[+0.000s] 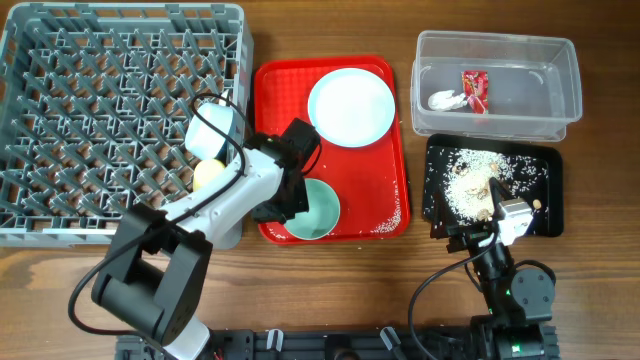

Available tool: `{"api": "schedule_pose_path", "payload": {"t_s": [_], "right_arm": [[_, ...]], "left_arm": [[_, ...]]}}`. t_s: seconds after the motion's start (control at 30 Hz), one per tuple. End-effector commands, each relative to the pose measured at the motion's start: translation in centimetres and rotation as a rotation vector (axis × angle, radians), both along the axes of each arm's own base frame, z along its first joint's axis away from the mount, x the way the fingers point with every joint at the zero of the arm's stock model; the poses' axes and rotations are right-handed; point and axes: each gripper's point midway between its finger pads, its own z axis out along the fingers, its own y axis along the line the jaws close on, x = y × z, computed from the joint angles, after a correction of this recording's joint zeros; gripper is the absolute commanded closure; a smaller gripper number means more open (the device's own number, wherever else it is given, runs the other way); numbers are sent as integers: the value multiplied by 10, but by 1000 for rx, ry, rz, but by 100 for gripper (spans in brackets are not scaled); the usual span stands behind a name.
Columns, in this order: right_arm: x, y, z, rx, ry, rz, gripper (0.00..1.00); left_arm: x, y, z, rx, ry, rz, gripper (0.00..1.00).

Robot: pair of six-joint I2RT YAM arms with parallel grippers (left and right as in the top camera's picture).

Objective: Sort waste into correct bins and load items into the dishwasher rack
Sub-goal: 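Grasp the green bowl with the left gripper and place it in the rack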

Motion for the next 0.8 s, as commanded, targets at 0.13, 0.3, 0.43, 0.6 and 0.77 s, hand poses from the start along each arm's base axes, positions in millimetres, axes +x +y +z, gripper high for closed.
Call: {"api": "schedule_pose_path", "payload": {"t_s": [0.13,0.3,0.43,0.6,0.77], "right_arm": [[-1,1,2,-17,-13,9,0],[-1,1,2,-17,-13,9,0],[-1,1,2,-17,-13,9,0],[-1,1,2,-17,-13,9,0],[-1,1,2,-17,-13,9,0]], "left_arm": [[49,61,149,319,-371,74,96],[60,135,255,737,-671,127,96],[70,178,284,1026,-732,159,96],[91,213,254,1207,-660,211,96],[109,227,216,1278,-565,189,96]]}}
